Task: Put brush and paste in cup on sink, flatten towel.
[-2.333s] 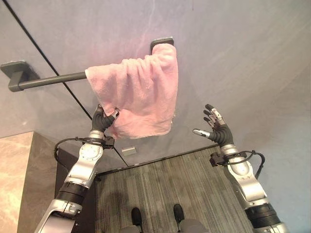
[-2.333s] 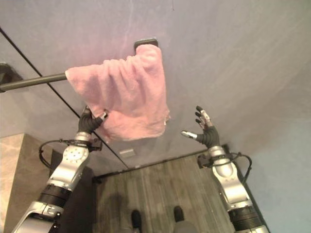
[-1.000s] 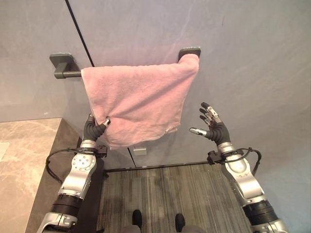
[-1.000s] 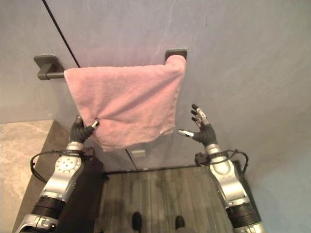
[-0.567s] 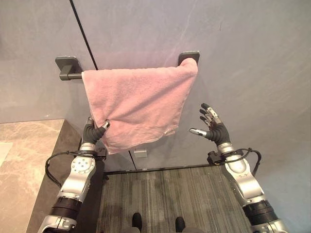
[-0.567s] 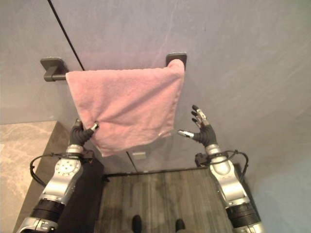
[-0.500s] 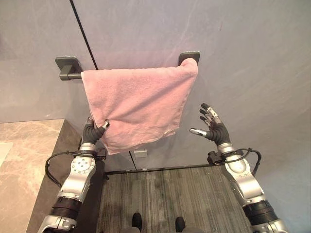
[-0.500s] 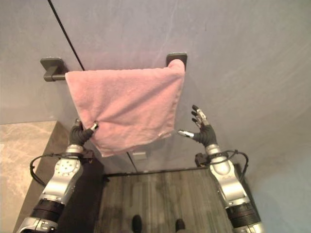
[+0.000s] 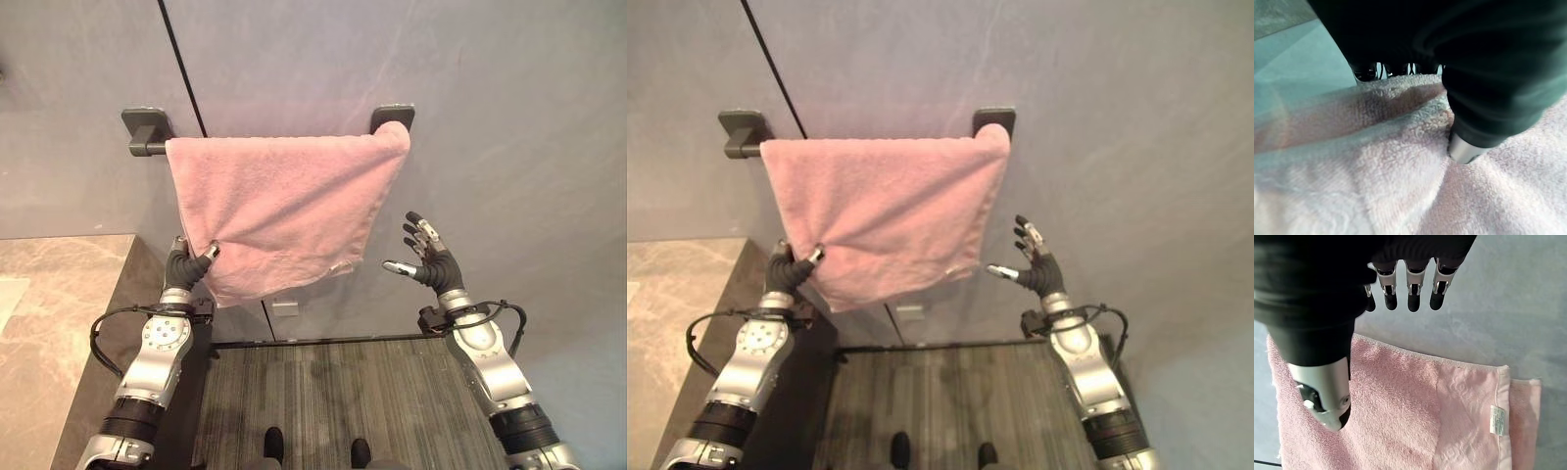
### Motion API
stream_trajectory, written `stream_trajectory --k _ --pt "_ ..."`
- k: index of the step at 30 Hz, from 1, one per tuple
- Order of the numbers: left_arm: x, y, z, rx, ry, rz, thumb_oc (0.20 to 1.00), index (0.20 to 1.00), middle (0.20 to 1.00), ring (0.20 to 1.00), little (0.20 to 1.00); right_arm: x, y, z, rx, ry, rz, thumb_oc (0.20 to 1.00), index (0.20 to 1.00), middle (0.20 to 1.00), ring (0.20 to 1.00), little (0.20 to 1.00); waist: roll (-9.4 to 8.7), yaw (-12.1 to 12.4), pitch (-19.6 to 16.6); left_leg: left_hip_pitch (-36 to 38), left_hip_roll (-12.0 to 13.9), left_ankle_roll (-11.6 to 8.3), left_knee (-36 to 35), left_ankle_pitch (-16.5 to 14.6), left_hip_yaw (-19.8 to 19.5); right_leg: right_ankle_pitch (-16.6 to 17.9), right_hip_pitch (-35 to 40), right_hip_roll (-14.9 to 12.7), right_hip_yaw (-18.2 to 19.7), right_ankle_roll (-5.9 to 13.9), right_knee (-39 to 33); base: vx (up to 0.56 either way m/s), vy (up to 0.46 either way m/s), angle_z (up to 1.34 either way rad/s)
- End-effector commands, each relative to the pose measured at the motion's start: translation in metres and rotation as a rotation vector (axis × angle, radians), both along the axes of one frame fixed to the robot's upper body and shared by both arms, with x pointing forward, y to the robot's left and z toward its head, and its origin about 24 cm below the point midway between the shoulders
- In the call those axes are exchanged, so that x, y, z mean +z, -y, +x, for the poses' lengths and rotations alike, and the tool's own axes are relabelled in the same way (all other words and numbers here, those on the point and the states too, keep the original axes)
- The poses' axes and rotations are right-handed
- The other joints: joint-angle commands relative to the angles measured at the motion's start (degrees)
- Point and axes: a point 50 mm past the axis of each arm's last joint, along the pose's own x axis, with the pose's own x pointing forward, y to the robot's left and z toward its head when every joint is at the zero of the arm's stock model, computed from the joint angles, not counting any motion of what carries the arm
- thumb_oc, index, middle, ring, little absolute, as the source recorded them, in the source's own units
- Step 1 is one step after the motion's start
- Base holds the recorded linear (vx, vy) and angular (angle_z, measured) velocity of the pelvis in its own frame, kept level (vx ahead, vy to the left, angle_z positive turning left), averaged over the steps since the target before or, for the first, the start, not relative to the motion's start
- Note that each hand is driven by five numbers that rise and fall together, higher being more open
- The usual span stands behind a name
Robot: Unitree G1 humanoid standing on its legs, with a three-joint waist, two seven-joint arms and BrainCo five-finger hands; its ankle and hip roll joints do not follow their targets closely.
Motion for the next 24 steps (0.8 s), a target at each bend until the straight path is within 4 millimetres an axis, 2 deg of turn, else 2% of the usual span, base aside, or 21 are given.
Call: stream_trajectory --k 1,13,14,15,24 --pt "0.0251 -0.0325 0.0012 0.091 0.096 0.025 0.200 0.200 0.200 0.200 0.200 0.0190 -0.0071 0.0060 0.014 0.094 0.029 1.000 1.000 1.000 1.000 1.000 -3.67 1.5 -0.3 2.4 -1.3 1.19 2.9 -10.5 1.3 -4.6 -1.9 -4.6 -2.3 4.31 0.8 0.00 0.000 0.00" --pt "0.0229 -0.0383 -0.0023 0.113 0.089 0.016 0.200 0.200 0.200 0.200 0.200 0.0173 -0.0095 0.0057 0.031 0.086 0.025 1.000 1.000 1.000 1.000 1.000 -4.09 1.8 -0.6 3.1 -1.1 1.06 2.9 -10.7 1.5 -4.9 -1.2 -4.6 -2.6 4.18 0.8 0.00 0.000 0.00" --pt "0.0226 -0.0382 -0.0023 0.111 0.087 0.017 0.253 0.253 0.253 0.253 0.253 0.0174 -0.0093 0.0057 0.030 0.087 0.025 1.000 1.000 1.000 1.000 1.000 -4.07 1.8 -0.7 3.2 -1.1 1.05 2.9 -10.7 1.5 -4.9 -1.2 -4.6 -2.6 4.15 0.9 0.00 0.000 0.00" --pt "0.0223 -0.0380 -0.0024 0.110 0.086 0.016 1.000 1.000 1.000 1.000 1.000 0.0173 -0.0092 0.0057 0.030 0.086 0.023 1.000 1.000 1.000 1.000 1.000 -4.06 1.8 -0.7 3.2 -1.1 1.02 2.8 -10.7 1.5 -5.0 -1.1 -4.6 -2.6 4.15 0.9 0.00 0.000 0.00" --pt "0.0206 -0.0367 -0.0020 0.103 0.073 0.029 1.000 1.000 1.000 1.000 1.000 0.0158 -0.0075 0.0046 0.028 0.079 0.017 1.000 1.000 1.000 1.000 1.000 -3.72 1.6 -1.1 4.3 -1.0 0.93 2.3 -10.8 1.6 -5.0 -0.3 -4.5 -3.0 4.06 0.5 0.00 0.000 0.00"
